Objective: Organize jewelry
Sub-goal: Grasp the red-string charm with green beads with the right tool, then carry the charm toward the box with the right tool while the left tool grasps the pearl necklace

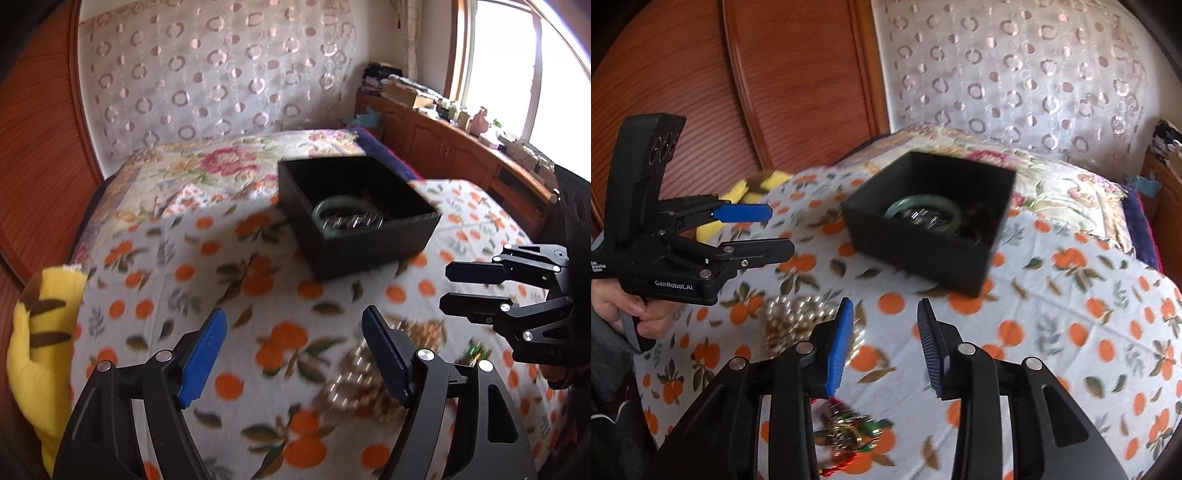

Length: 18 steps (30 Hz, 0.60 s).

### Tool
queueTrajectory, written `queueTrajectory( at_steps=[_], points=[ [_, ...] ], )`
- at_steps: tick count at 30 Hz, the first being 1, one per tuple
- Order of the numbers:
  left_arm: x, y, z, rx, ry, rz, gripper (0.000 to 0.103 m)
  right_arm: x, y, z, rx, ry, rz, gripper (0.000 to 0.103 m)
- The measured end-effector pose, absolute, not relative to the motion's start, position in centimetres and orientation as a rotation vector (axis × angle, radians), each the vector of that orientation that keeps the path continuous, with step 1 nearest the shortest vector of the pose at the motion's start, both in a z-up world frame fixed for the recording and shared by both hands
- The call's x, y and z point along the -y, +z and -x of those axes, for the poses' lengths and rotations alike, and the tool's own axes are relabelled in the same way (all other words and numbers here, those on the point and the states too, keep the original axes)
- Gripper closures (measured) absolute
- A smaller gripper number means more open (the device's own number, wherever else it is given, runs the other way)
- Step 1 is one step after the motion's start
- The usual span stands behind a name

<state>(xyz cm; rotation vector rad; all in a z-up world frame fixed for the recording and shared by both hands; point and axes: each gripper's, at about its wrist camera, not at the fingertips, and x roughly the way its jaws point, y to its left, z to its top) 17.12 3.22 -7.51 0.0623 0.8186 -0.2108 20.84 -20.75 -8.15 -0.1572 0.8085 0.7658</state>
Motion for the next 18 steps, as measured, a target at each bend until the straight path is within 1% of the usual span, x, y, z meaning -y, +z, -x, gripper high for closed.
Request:
queueTrajectory(
  at_steps=[1, 3, 6, 10, 11, 12, 14, 15, 18],
  points=[
    [-3.5, -7.9, -16.8, -0.828, -0.204, -0.062, 0.030, 20.5, -8.3, -20.9, -0.816, 0.773, 0.162, 0.071],
    [-3.8, -8.5, -16.3, -0.841, -0.198, -0.061, 0.028, 20.1, -8.7, -20.6, -0.828, 0.774, 0.175, 0.076],
    [-4.3, -9.5, -15.7, -0.864, -0.191, -0.064, 0.025, 19.7, -9.3, -20.4, -0.854, 0.767, 0.182, 0.078],
    [-4.4, -10.5, -15.2, -0.889, -0.194, -0.080, 0.025, 19.6, -10.1, -20.5, -0.895, 0.757, 0.165, 0.079],
    [-4.4, -10.7, -15.2, -0.894, -0.197, -0.082, 0.024, 19.6, -10.2, -20.6, -0.903, 0.758, 0.160, 0.079],
    [-4.5, -10.8, -15.1, -0.891, -0.198, -0.080, 0.020, 19.6, -10.4, -20.6, -0.908, 0.762, 0.150, 0.080],
    [-4.7, -10.9, -15.0, -0.887, -0.195, -0.075, 0.018, 19.6, -10.5, -20.5, -0.918, 0.783, 0.123, 0.089],
    [-4.7, -11.0, -15.0, -0.885, -0.197, -0.072, 0.016, 19.7, -10.4, -20.5, -0.918, 0.787, 0.116, 0.097],
    [-5.0, -11.2, -15.2, -0.887, -0.199, -0.057, 0.012, 20.1, -9.8, -19.7, -0.889, 0.794, 0.106, 0.097]
  ],
)
